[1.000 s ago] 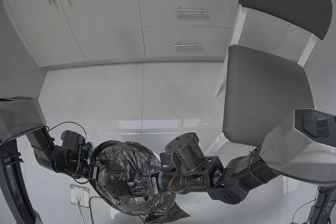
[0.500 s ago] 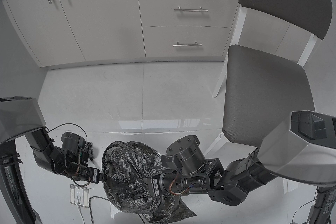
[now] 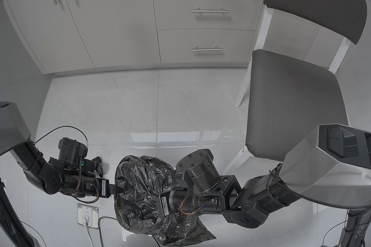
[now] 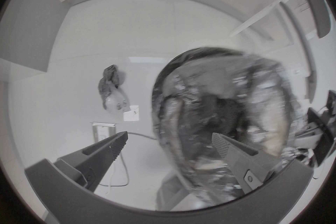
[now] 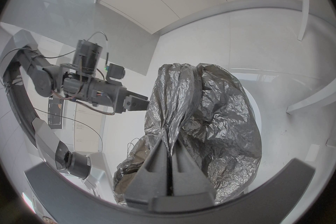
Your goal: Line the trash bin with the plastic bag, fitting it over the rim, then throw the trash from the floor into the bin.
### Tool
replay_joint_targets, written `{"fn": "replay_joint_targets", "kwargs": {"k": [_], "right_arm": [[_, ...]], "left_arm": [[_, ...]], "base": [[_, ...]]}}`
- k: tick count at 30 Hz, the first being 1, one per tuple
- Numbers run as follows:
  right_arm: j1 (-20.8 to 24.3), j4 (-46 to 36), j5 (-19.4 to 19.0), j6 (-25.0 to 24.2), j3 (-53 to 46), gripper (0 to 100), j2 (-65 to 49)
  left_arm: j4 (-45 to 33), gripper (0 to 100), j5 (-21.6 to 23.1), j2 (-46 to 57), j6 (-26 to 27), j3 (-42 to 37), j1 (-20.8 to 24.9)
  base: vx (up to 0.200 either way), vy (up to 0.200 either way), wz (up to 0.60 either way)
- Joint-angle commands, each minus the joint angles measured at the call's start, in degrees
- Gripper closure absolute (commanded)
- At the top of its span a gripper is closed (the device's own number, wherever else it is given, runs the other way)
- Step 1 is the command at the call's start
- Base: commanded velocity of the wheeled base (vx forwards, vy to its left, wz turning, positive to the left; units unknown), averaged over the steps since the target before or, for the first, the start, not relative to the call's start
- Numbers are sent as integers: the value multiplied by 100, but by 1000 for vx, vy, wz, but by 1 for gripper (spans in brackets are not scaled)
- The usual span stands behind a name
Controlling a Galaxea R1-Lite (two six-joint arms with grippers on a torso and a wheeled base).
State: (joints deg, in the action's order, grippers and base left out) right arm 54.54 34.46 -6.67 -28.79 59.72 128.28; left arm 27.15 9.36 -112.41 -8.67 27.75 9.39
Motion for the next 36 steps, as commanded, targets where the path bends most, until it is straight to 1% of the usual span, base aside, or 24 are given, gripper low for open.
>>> {"fn": "replay_joint_targets", "kwargs": {"k": [1, 3, 6, 8, 9, 13, 19, 21, 24, 29, 32, 33, 36], "right_arm": [[92, -159, 96, 5, 409, 100, 21], [92, -423, 271, 5, 664, 100, 21], [92, -801, 473, -3, 1033, 100, 83], [92, -889, 517, -3, 1129, 100, 118], [92, -1047, 614, -3, 1367, 100, 188], [48, -1196, 632, 5, 1657, 100, 303], [4, -1513, 632, -3, 2114, 100, 505], [13, -1548, 632, -3, 2184, 100, 514], [13, -1583, 632, -3, 2254, 100, 514], [30, -1592, 632, -3, 2290, 100, 505], [65, -1592, 632, -12, 2263, 100, 461], [74, -1592, 632, -3, 2281, 100, 461], [74, -1583, 632, -3, 2298, 100, 461]], "left_arm": [[-8, 0, 558, 1327, -548, -296, 617], [1, 0, 646, 1529, -654, -296, 872], [71, 0, 742, 1591, -654, -287, 1039], [71, 0, 760, 1599, -654, -287, 1083], [80, 0, 786, 1661, -654, -296, 1215], [80, 0, 786, 1907, -680, -445, 1408], [62, 0, 786, 2364, -689, -656, 1575], [54, 0, 795, 2461, -698, -736, 1601], [62, 0, 786, 2593, -689, -894, 1760], [98, 0, 769, 2452, -671, -876, 1804], [361, 0, 778, 2329, -671, -894, 1847], [458, 0, 769, 2206, -663, -894, 1927], [678, 0, 760, 1916, -636, -859, 1962]], "base": [[0, 0, 0], [0, 0, 0], [0, 0, 0], [0, 0, 0], [0, 0, 0], [0, 0, 0], [0, 0, 0], [0, 0, 0], [0, 0, 0], [0, 0, 0], [0, 0, 0], [0, 0, 0], [0, 0, 0]]}}
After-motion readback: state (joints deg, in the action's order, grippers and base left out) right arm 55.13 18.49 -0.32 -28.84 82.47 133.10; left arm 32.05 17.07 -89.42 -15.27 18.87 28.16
